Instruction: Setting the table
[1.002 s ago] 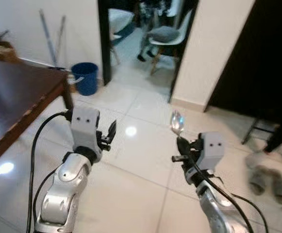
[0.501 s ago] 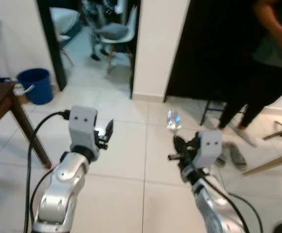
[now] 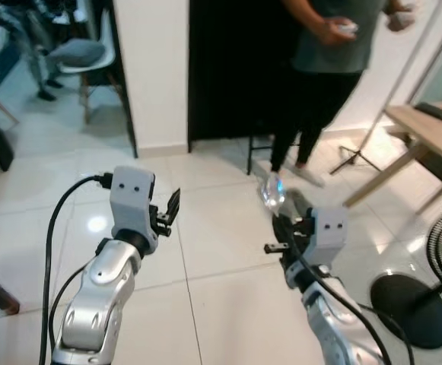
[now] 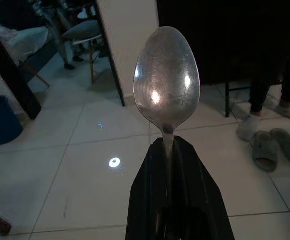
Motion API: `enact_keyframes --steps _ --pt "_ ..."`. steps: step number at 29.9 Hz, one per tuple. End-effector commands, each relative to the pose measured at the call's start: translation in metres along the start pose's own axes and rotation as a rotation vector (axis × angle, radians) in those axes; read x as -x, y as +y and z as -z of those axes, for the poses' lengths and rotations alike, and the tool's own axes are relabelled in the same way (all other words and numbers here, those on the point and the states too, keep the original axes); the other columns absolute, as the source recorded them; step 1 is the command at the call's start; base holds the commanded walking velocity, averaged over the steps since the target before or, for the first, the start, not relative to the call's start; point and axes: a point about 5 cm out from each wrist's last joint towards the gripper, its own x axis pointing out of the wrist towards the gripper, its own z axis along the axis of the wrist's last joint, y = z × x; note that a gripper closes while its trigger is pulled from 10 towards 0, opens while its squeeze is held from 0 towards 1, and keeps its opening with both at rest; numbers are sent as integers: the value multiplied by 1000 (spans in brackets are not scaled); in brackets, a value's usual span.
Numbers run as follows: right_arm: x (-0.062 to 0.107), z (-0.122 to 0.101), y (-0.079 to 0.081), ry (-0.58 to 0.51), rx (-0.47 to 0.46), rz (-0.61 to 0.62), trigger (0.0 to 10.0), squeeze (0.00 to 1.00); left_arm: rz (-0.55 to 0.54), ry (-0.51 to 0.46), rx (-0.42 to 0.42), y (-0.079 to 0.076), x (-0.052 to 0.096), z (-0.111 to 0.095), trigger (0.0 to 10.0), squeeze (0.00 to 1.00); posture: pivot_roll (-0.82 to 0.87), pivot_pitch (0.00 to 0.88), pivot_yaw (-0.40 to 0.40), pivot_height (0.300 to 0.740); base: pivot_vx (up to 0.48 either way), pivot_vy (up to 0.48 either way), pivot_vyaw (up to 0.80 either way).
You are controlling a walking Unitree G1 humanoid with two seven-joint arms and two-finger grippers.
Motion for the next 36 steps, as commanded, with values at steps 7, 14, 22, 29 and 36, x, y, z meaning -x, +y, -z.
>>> enact_keyframes --steps 7,14,22,29,36 --pt "0 1 -4 4 0 11 10000 0 5 14 7 -2 -1 3 10000 0 -11 0 48 740 0 0 -800" --pt "-1 1 -3 2 2 7 10000 0 6 12 6 -1 -2 3 10000 0 -11 0 46 740 0 0 -800" --pt "-2 0 -4 0 2 7 10000 0 8 11 5 -2 -2 2 10000 0 -10 0 48 740 0 0 -800" --pt "-3 0 -3 -2 2 6 10000 0 9 10 1 -1 -3 2 10000 0 -9 0 49 740 0 0 -800" --pt "-3 -3 1 -29 -1 -16 10000 0 -25 -12 -35 0 -3 1 10000 0 -6 0 50 740 317 0 -298"
